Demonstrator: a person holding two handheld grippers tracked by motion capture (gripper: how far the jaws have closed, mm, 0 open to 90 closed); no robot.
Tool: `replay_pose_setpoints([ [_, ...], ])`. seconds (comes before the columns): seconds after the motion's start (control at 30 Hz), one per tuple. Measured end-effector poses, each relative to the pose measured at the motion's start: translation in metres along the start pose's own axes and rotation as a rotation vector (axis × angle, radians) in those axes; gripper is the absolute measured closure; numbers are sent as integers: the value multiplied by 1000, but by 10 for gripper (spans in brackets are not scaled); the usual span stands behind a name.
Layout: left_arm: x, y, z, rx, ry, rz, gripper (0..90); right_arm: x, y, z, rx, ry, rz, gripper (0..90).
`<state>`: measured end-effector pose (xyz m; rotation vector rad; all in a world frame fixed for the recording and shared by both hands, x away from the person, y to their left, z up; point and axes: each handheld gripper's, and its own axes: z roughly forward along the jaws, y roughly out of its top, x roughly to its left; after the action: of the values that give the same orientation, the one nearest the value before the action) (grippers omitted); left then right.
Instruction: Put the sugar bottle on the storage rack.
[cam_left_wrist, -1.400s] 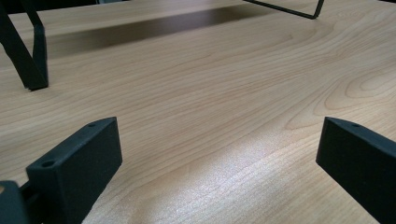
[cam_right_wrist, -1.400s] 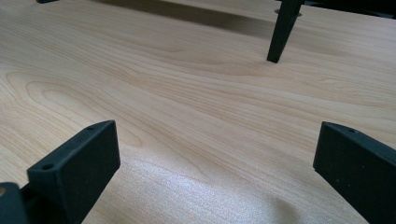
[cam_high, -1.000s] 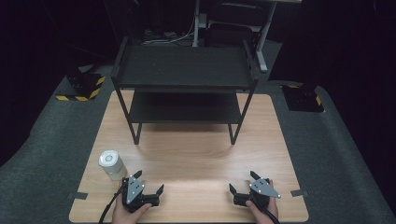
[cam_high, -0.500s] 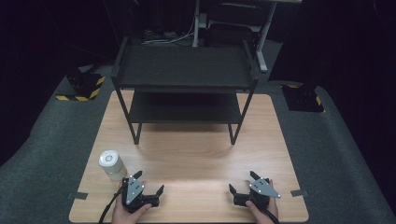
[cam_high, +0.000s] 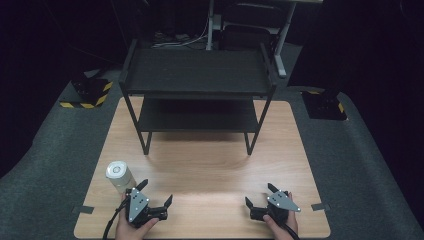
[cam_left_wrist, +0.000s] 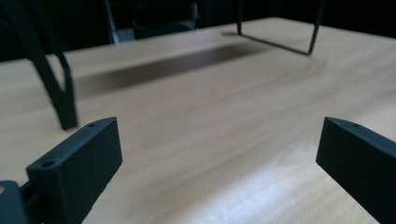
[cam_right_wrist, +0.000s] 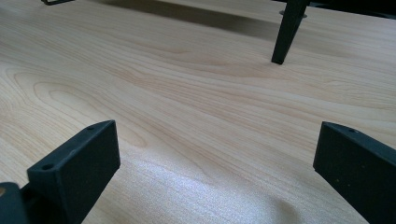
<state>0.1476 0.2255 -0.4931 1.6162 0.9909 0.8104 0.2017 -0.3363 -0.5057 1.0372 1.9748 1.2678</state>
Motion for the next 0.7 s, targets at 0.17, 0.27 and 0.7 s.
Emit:
replay_pose_setpoints([
  [0.17, 2, 9, -12, -36, 29, -15, 4, 0, 0, 0, 2, -3, -1, 1],
  [0.27, 3, 13, -19, -59, 48, -4, 5, 0, 0, 0, 1, -3, 1, 1],
  [0.7, 20, 17, -46, -108, 195, -26, 5, 0, 0, 0, -1, -3, 5, 1],
])
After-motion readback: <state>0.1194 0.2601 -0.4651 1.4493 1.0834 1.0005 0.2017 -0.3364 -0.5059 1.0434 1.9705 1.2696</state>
